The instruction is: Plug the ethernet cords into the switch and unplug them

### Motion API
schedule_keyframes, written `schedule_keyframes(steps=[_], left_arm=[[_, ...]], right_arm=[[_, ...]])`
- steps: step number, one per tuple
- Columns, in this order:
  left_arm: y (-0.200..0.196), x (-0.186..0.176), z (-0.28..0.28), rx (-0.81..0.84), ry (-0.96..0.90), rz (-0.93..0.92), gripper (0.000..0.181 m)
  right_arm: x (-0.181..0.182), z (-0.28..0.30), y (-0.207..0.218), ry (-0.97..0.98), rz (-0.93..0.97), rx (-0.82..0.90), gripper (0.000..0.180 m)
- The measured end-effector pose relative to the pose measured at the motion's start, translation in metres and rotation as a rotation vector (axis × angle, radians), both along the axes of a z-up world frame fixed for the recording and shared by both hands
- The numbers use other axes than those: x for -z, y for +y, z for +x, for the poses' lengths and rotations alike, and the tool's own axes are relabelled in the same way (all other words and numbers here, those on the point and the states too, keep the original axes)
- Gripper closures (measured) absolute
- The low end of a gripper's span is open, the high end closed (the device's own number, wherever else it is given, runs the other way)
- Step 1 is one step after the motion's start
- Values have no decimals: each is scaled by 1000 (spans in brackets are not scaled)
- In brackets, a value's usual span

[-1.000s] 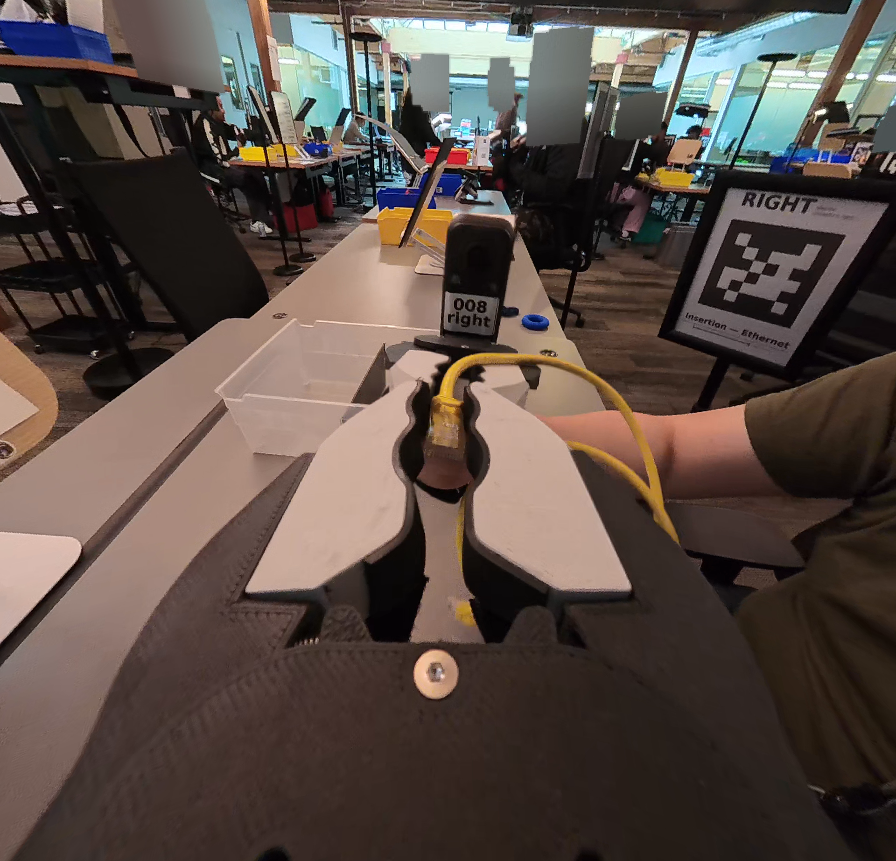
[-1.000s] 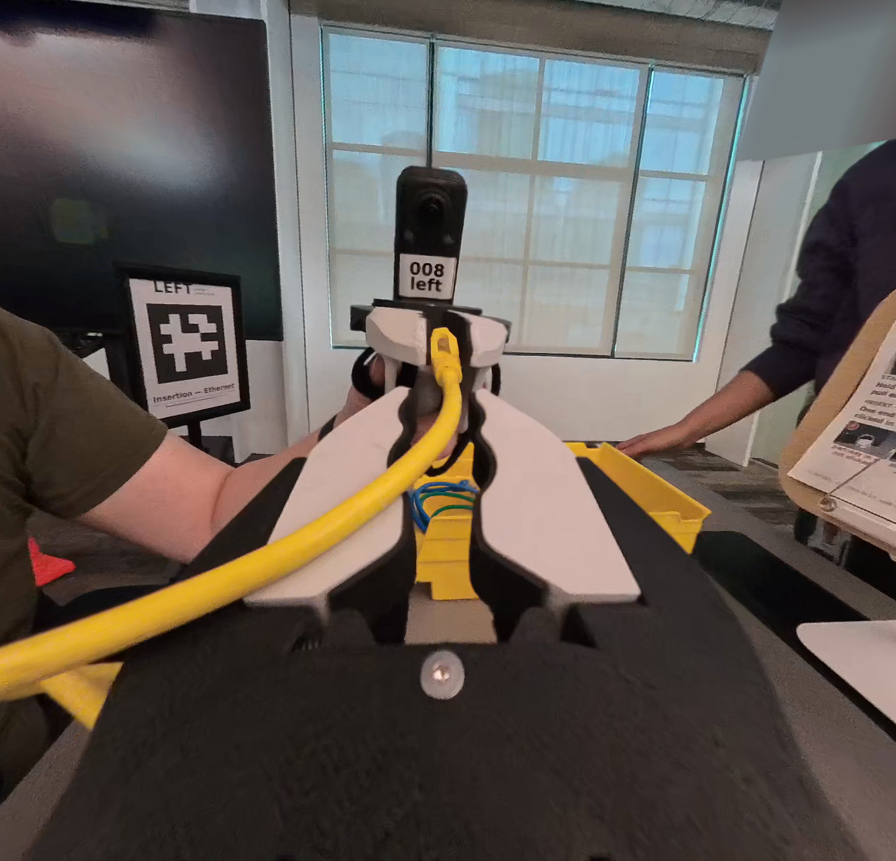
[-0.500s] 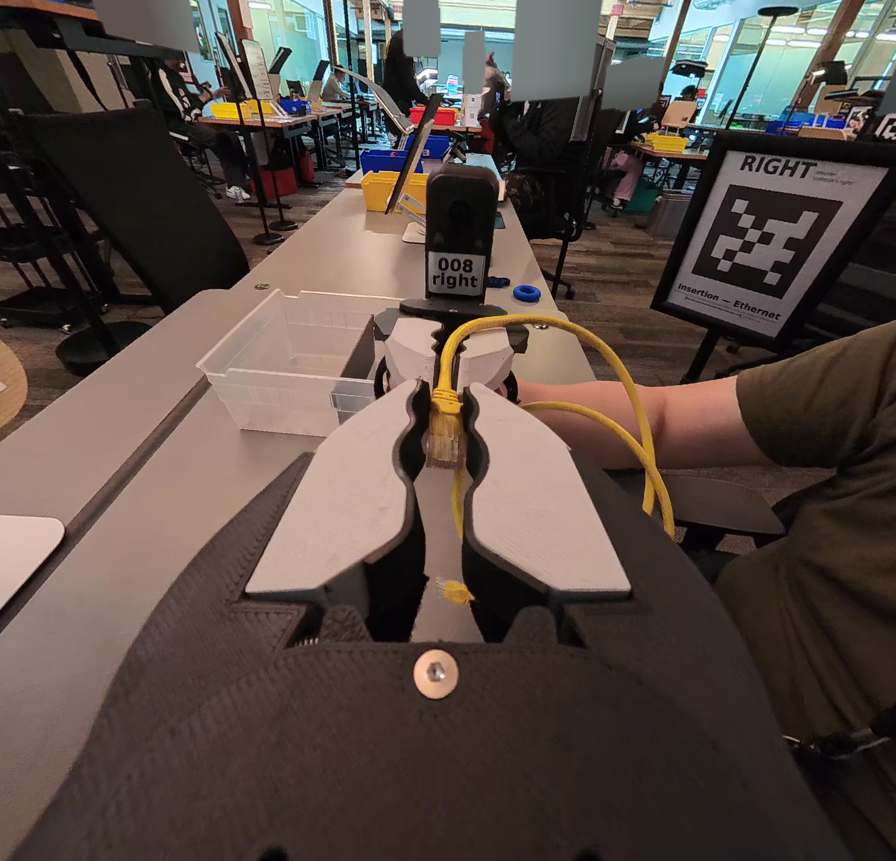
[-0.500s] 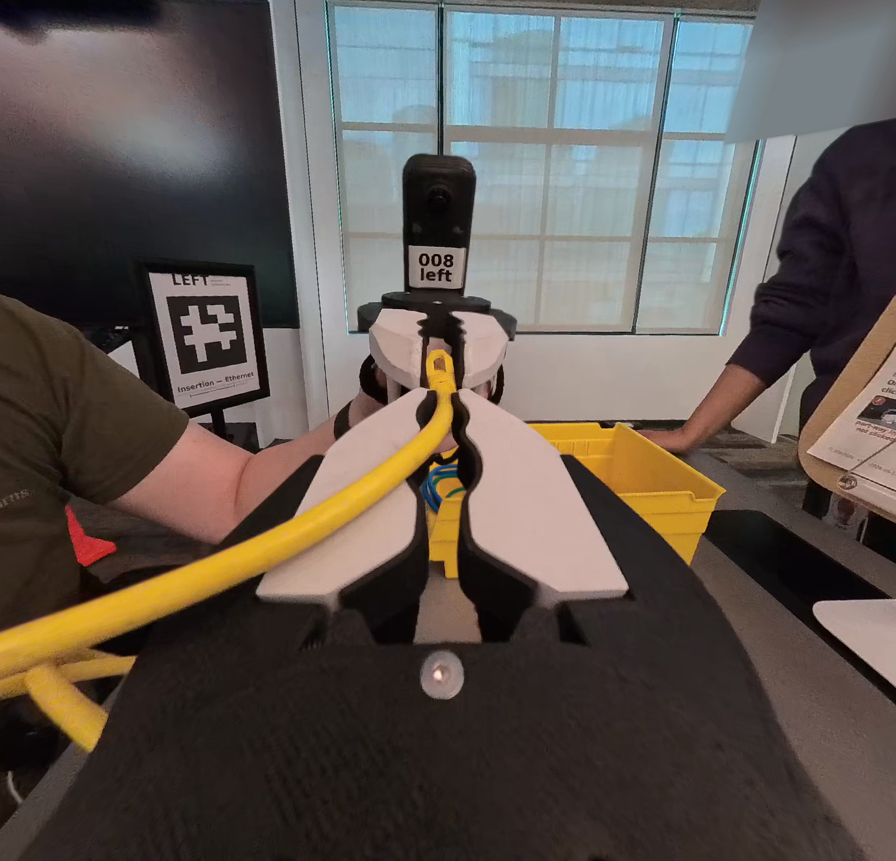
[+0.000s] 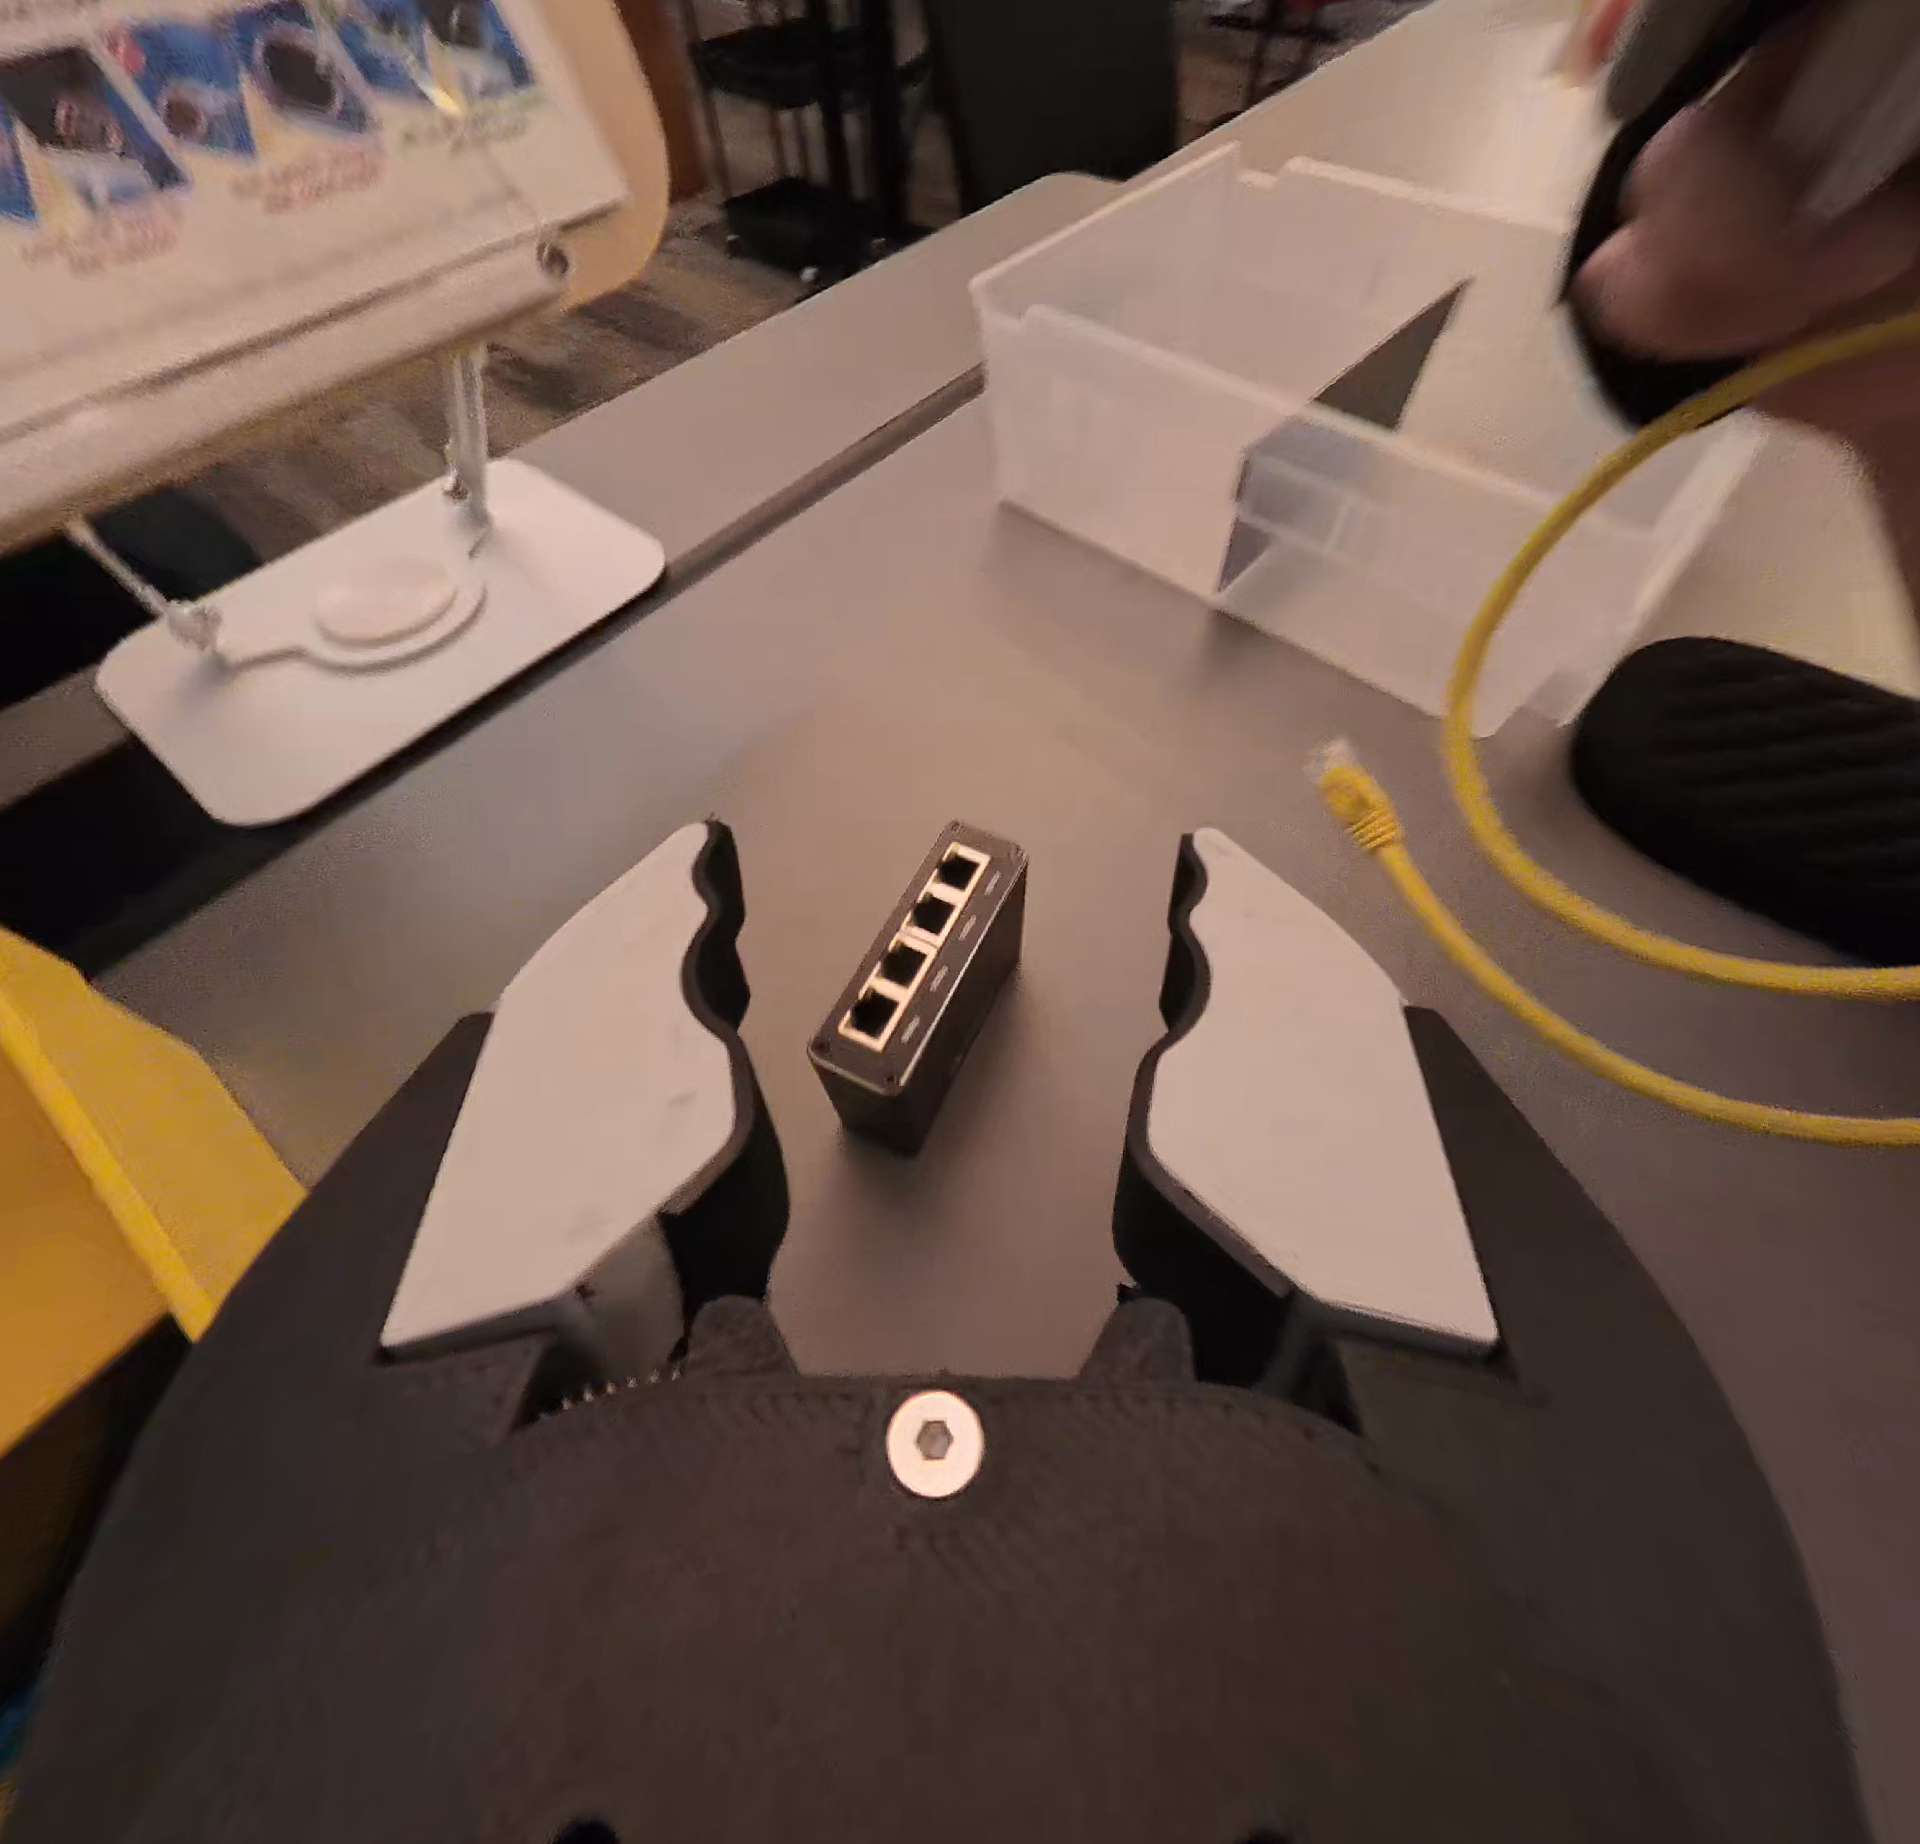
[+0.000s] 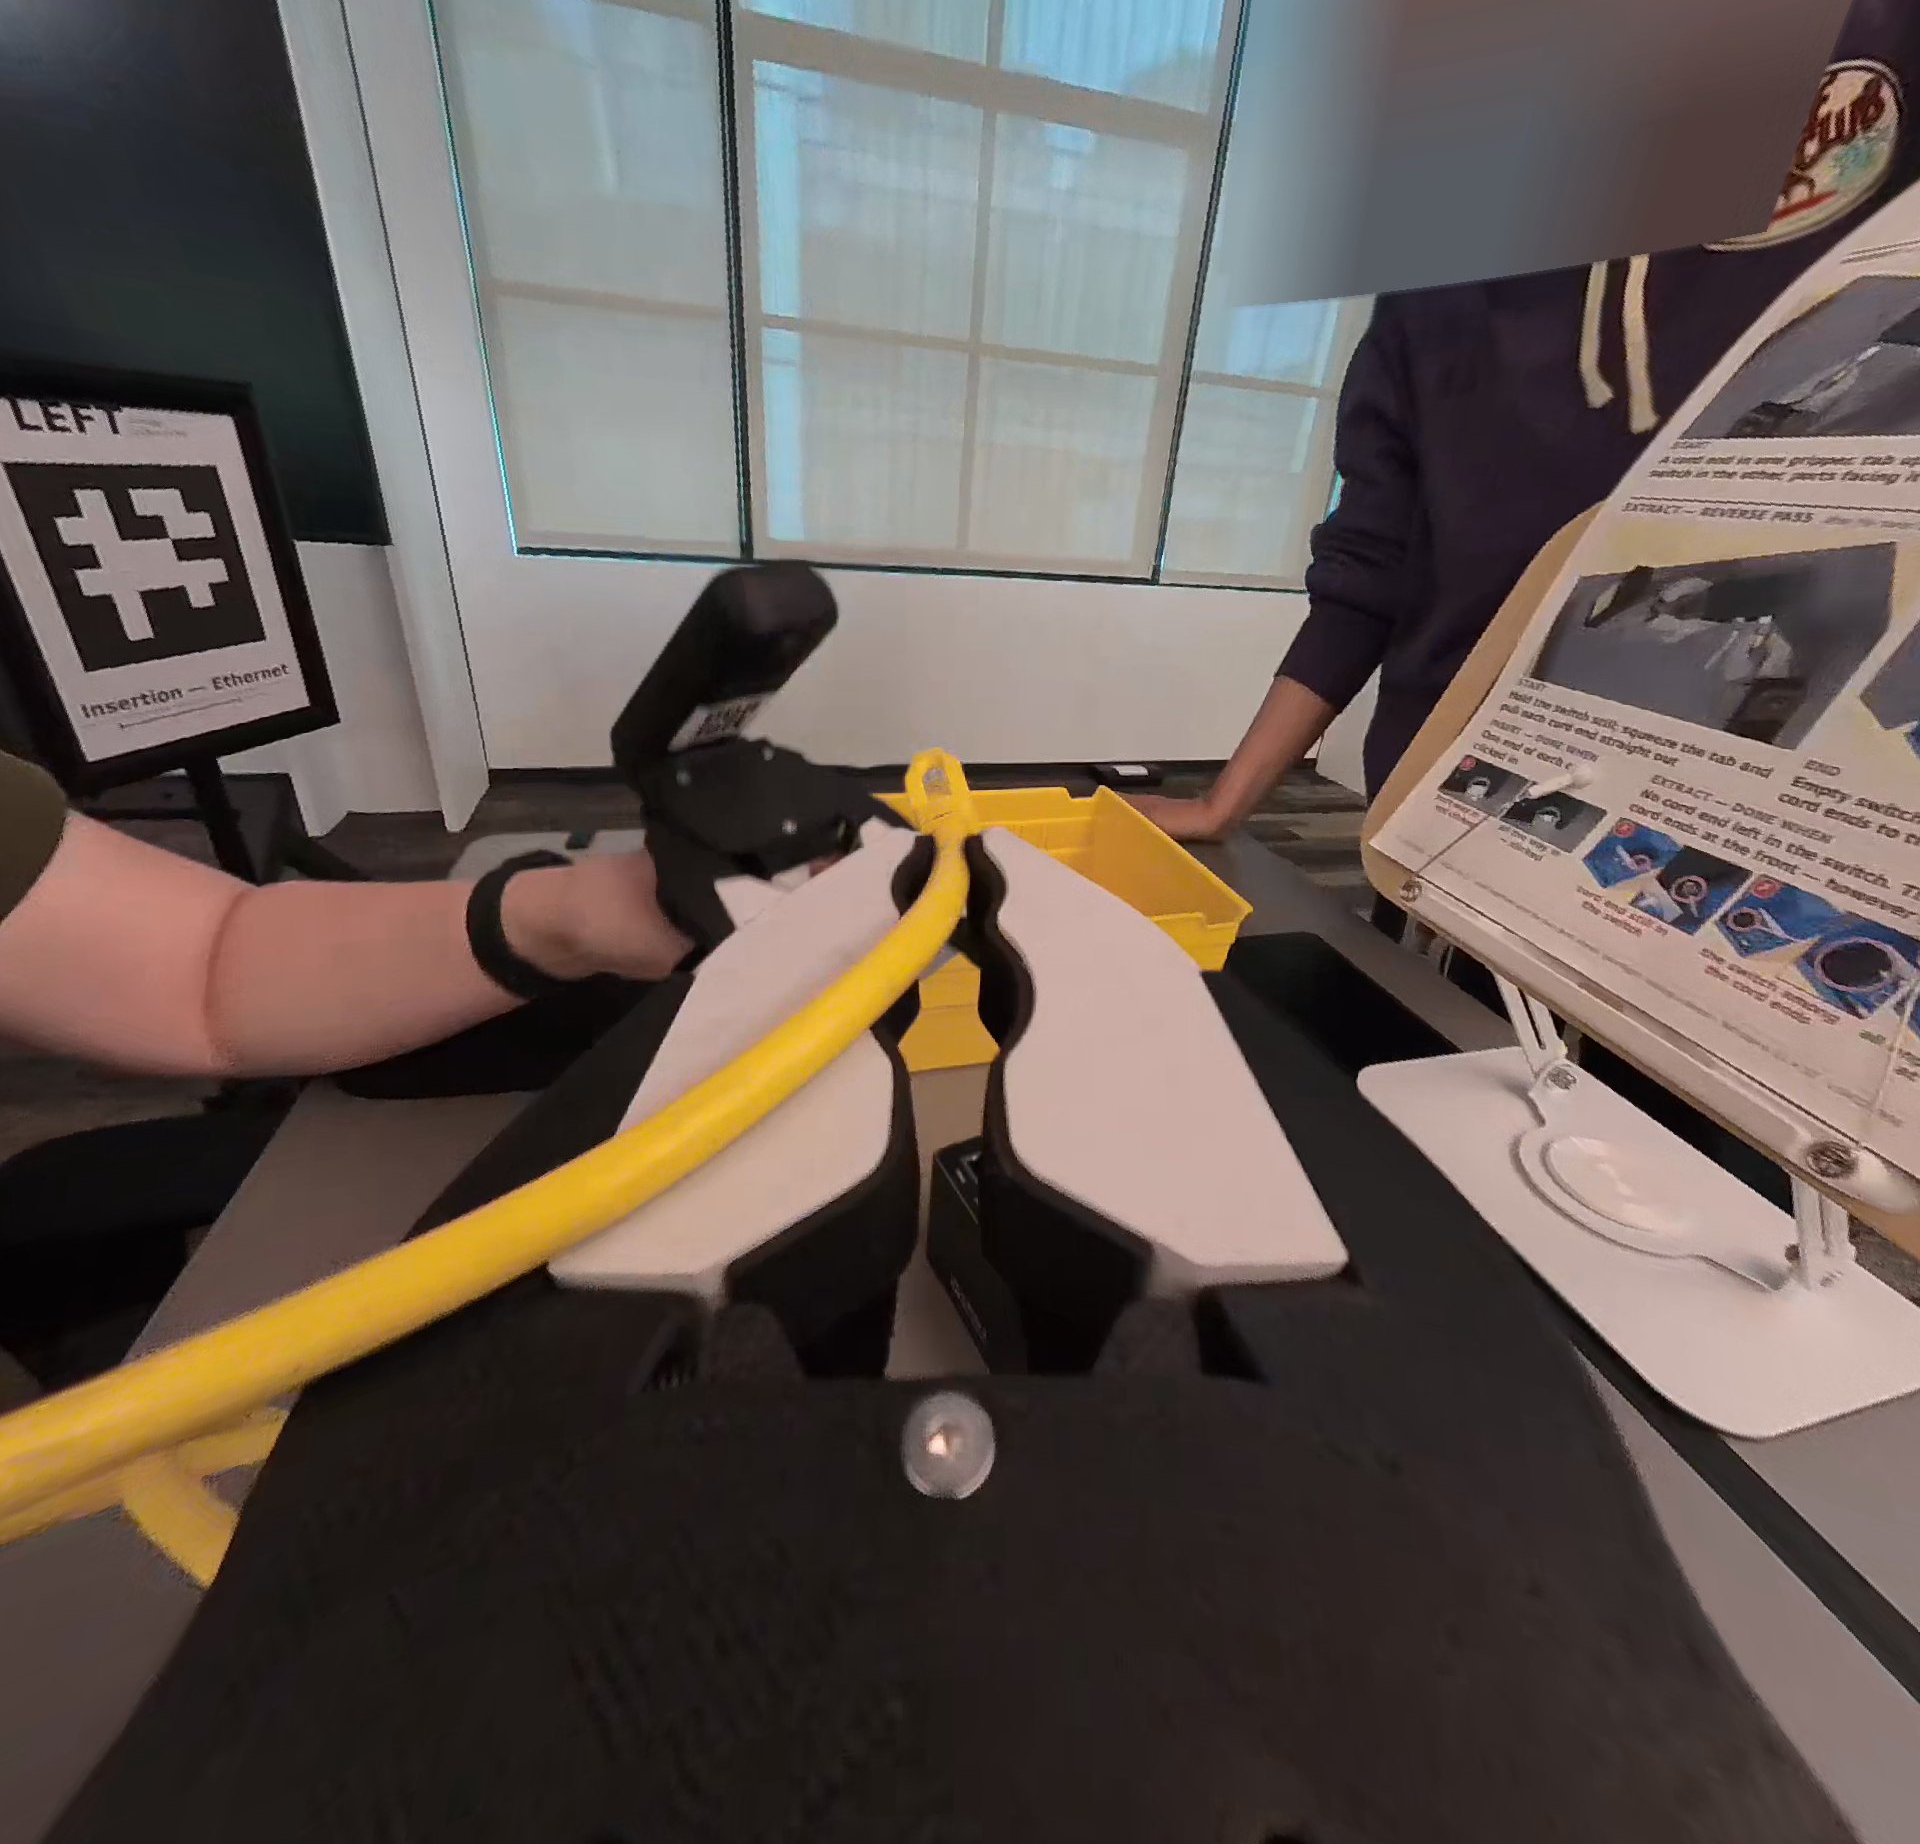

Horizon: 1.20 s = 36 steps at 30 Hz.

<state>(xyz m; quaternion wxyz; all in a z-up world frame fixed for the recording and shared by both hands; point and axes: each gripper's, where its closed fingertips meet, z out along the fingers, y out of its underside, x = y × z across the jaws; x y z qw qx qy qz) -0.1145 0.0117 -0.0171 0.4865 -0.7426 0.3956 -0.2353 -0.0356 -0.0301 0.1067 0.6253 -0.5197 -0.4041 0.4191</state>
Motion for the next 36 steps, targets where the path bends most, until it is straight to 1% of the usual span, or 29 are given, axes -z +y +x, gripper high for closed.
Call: schedule_keyframes(steps=[2,5,9,11,15,16,20,23,24,26,29,33,35,36], left_arm=[[3,24,-2,-71,29,7,97],[9,47,-5,-145,62,-11,88],[15,70,-8,-150,51,-107,86],[20,81,-12,-158,78,-114,83],[20,100,-7,-118,120,-153,83],[21,103,-6,-110,122,-154,85],[14,108,-3,-61,116,-173,112],[2,109,0,25,115,-177,132],[1,112,1,31,116,-186,139],[5,121,0,12,148,-191,122],[5,131,7,38,208,-211,112],[10,138,15,66,283,-183,119],[10,137,20,88,266,-192,142],[11,137,21,85,264,-194,144]], right_arm=[[0,1,-2,-16,-1,-2,173],[0,0,-4,-33,4,-4,173],[1,-2,-7,-50,11,-10,173],[1,-3,-7,-57,10,-13,173],[2,-5,-8,-57,5,-26,173],[3,-6,-8,-59,2,-28,173],[7,-7,-5,-71,-13,-28,174],[9,-7,-5,-75,-14,-29,173],[9,-7,-5,-74,-15,-28,173],[10,-8,-4,-75,-18,-29,174],[12,-9,-3,-80,-24,-28,174],[14,-10,-2,-94,-27,-25,173],[16,-10,-1,-98,-30,-25,173],[16,-10,-1,-100,-32,-25,173]])
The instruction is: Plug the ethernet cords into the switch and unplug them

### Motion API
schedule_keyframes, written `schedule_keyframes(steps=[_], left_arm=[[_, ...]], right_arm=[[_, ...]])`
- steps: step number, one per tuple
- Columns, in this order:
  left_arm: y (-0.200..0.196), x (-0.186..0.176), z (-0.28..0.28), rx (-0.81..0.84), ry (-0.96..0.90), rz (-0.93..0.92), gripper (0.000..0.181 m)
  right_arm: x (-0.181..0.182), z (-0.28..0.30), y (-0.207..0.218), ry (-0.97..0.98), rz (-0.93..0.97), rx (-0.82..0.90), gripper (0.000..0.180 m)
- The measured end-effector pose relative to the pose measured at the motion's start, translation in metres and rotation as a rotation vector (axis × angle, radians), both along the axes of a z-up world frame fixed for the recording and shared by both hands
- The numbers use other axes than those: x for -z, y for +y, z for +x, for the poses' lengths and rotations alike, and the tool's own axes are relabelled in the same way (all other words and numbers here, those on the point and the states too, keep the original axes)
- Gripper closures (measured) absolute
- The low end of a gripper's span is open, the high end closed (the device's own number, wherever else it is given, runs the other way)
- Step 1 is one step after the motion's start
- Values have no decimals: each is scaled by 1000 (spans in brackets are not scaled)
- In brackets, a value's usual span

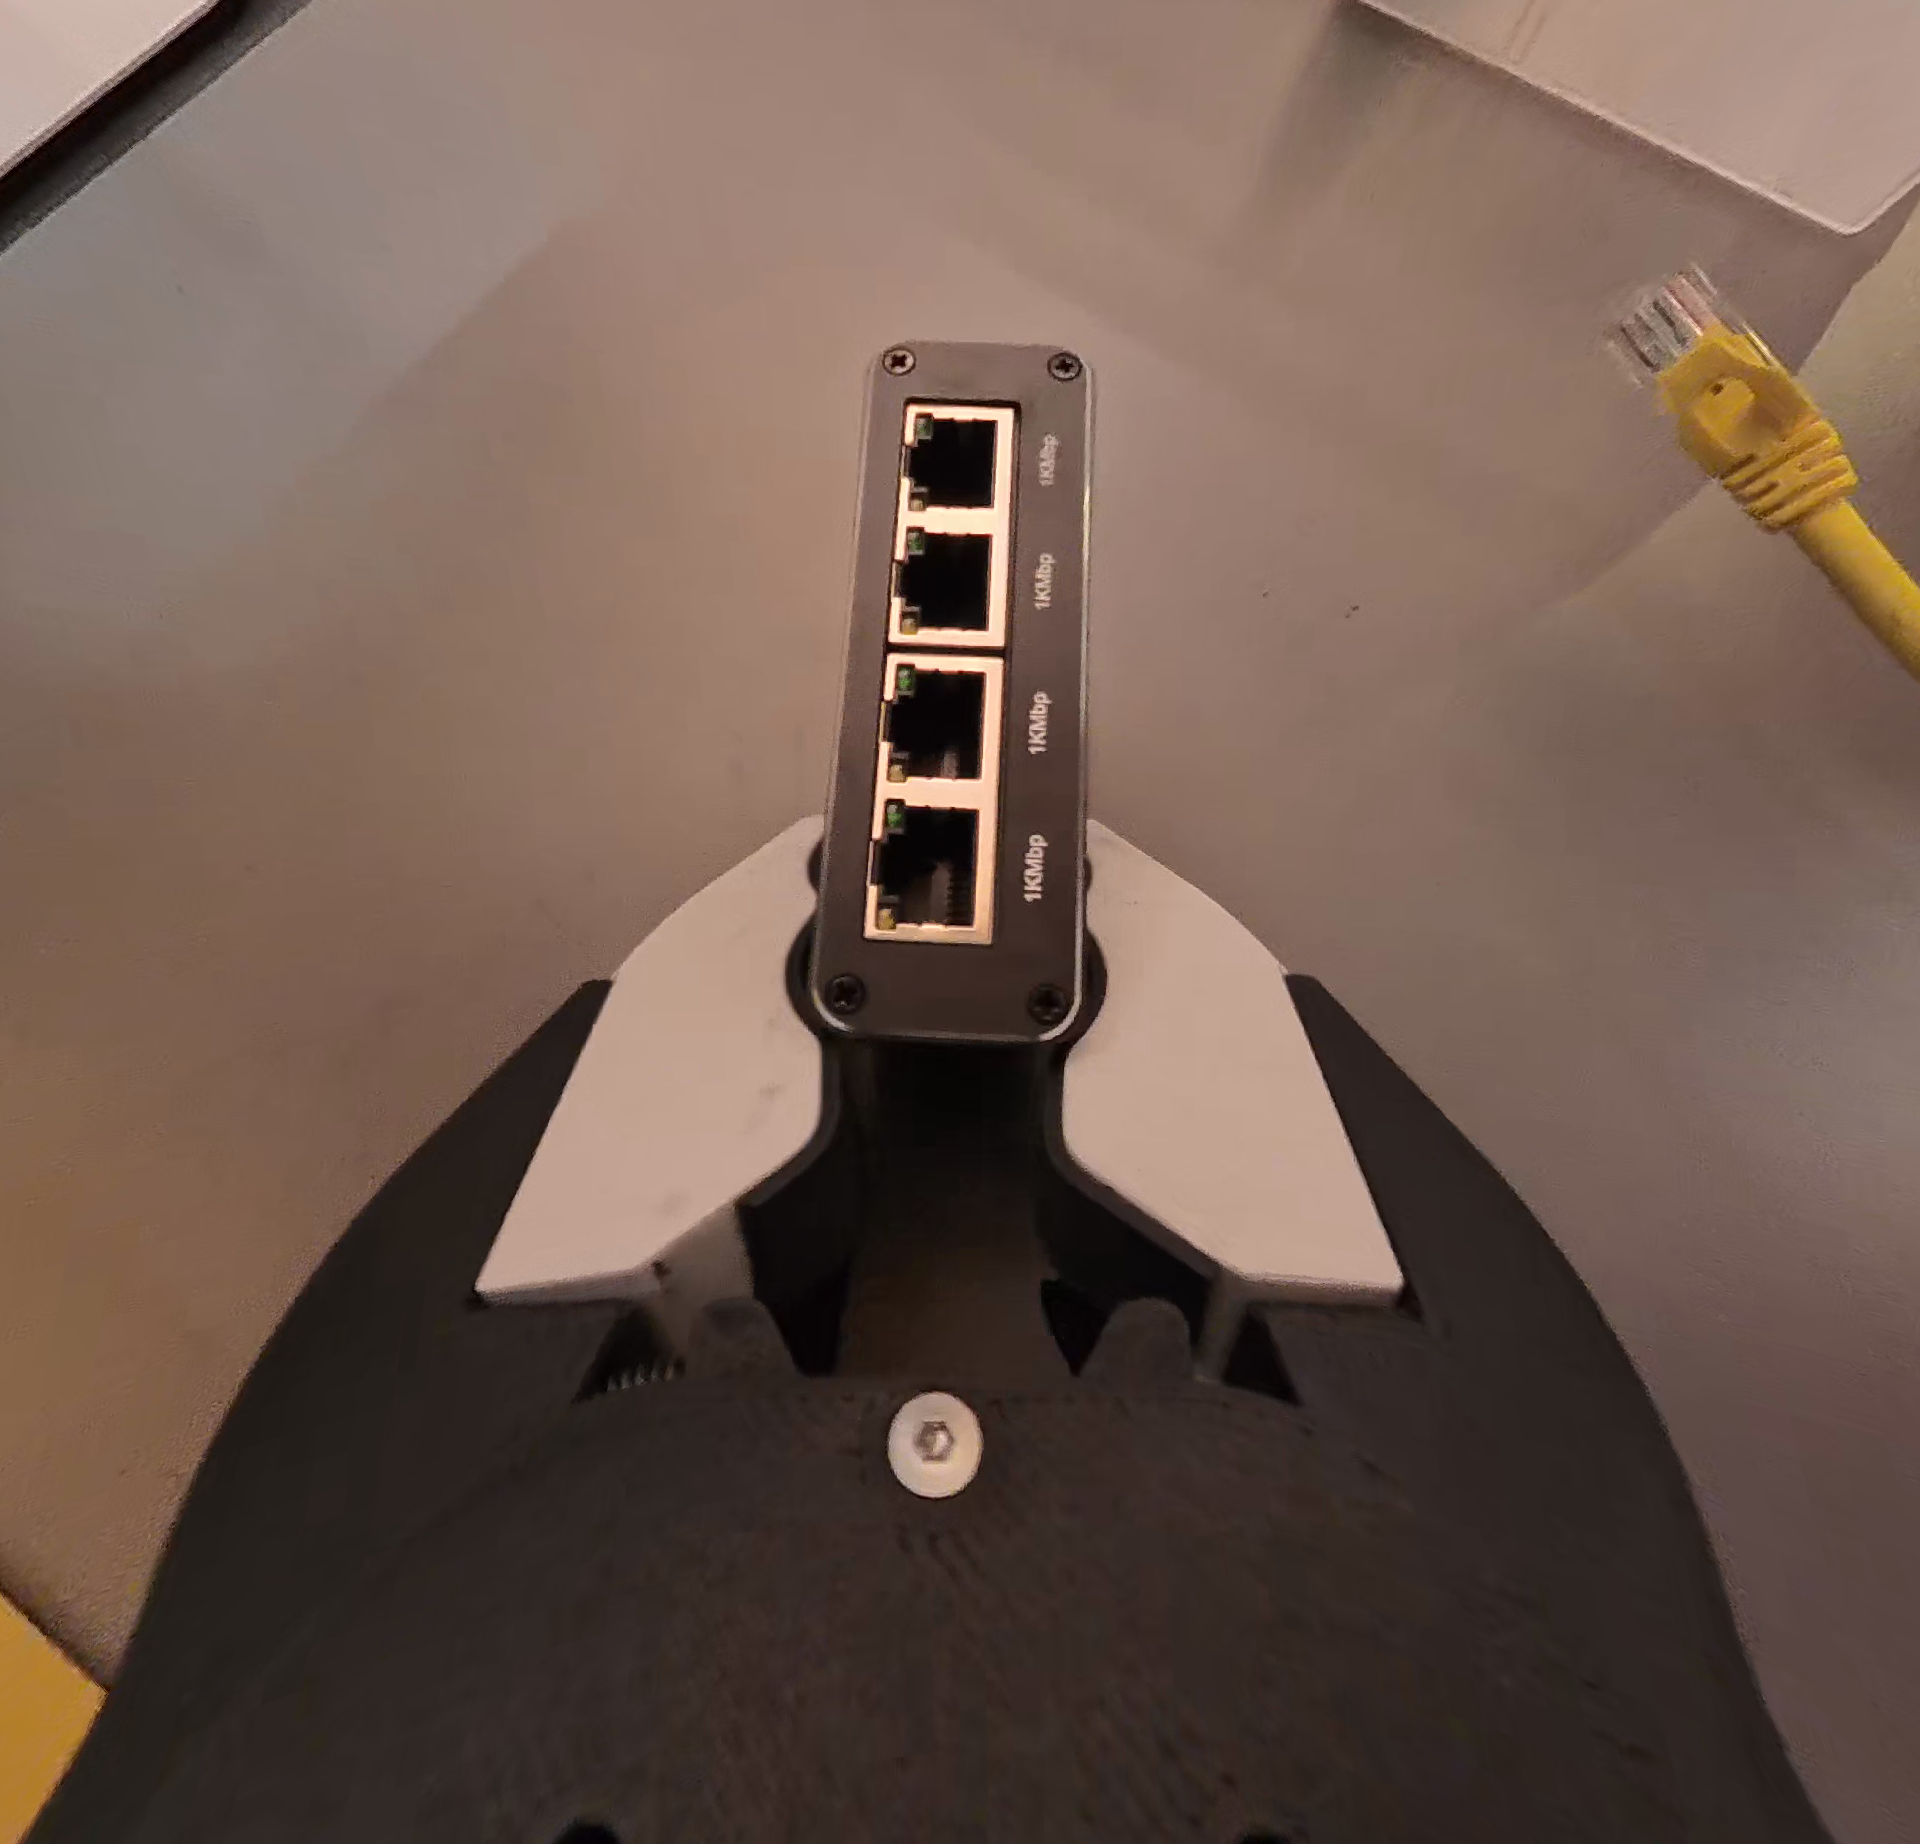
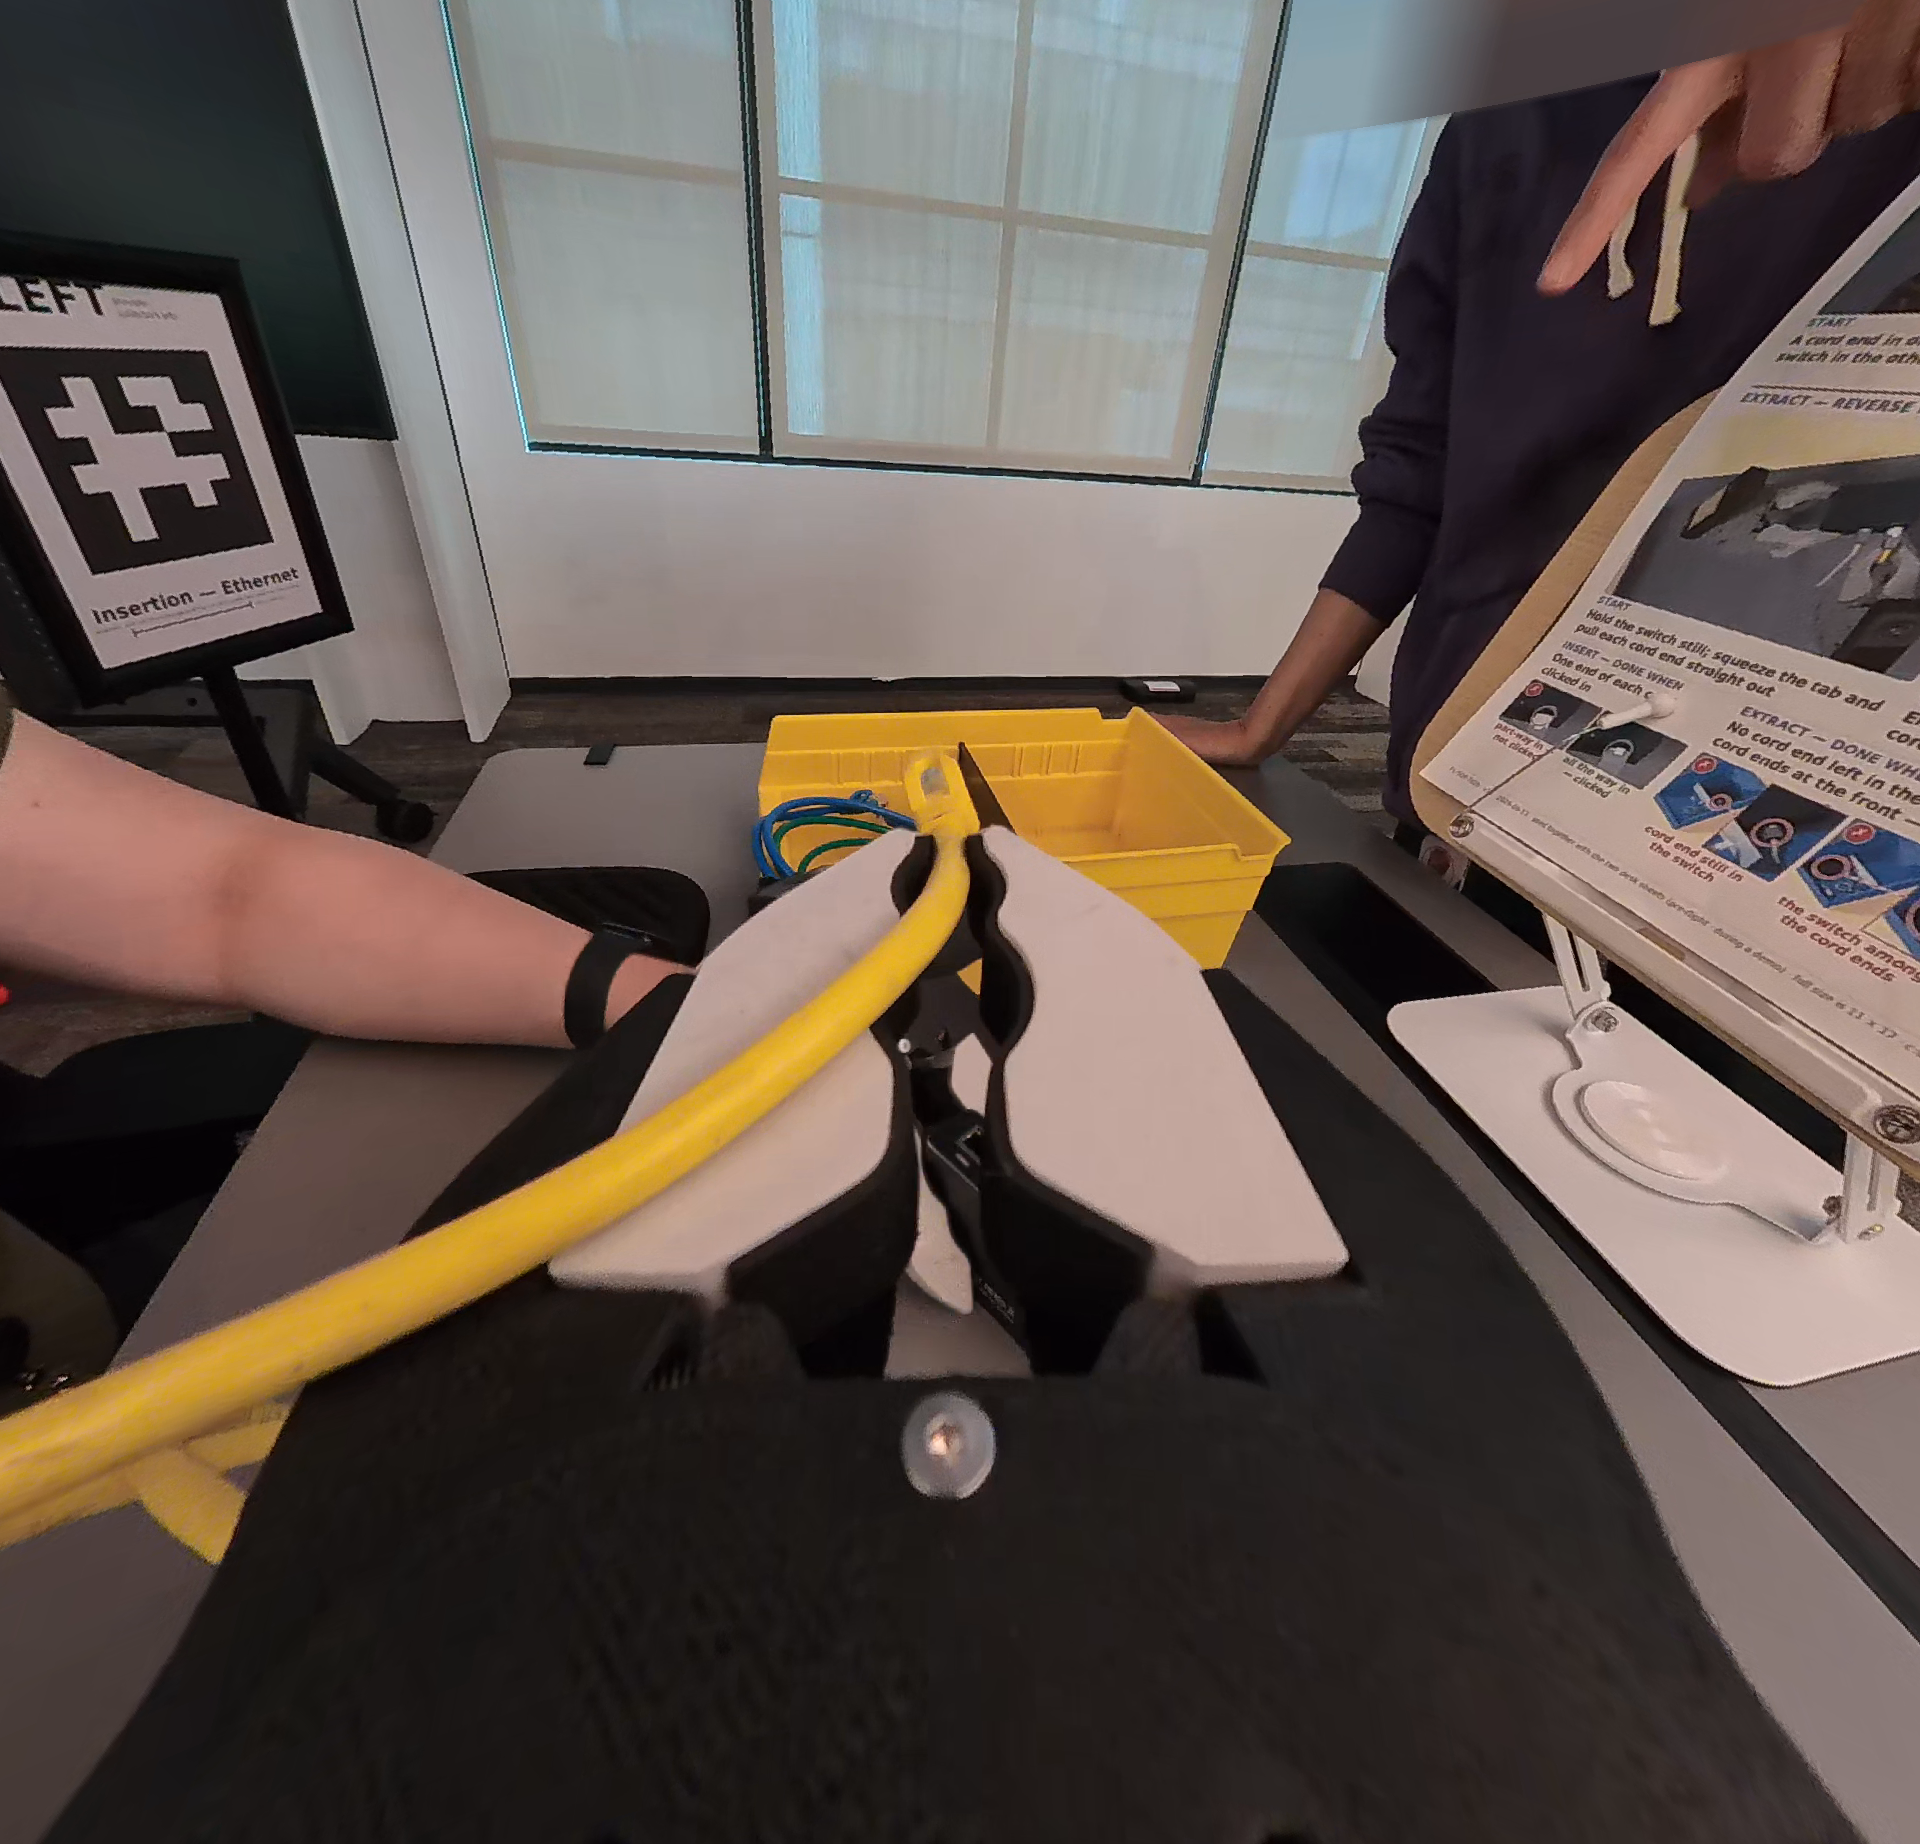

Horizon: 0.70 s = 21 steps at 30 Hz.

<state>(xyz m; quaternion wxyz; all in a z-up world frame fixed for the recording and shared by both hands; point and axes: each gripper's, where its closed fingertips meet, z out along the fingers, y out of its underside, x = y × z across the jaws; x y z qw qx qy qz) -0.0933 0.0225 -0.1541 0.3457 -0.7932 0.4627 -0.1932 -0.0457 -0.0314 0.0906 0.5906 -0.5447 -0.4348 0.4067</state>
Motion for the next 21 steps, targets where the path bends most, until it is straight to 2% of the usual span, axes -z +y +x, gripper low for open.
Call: schedule_keyframes(steps=[3,4,10,14,17,21], left_arm=[[4,0,0,-18,1,5,143],[6,0,-1,-35,5,9,138],[12,1,5,-16,12,5,144],[24,-7,5,-24,74,149,144],[33,-28,8,-21,98,275,144],[44,-77,11,-34,76,448,145]], right_arm=[[2,0,1,-10,-6,1,174],[3,0,1,-13,-8,0,174],[8,-3,2,-40,-22,2,174],[18,3,14,-100,-54,74,173],[26,12,28,-130,-109,161,173],[33,23,45,-157,-132,285,174]])
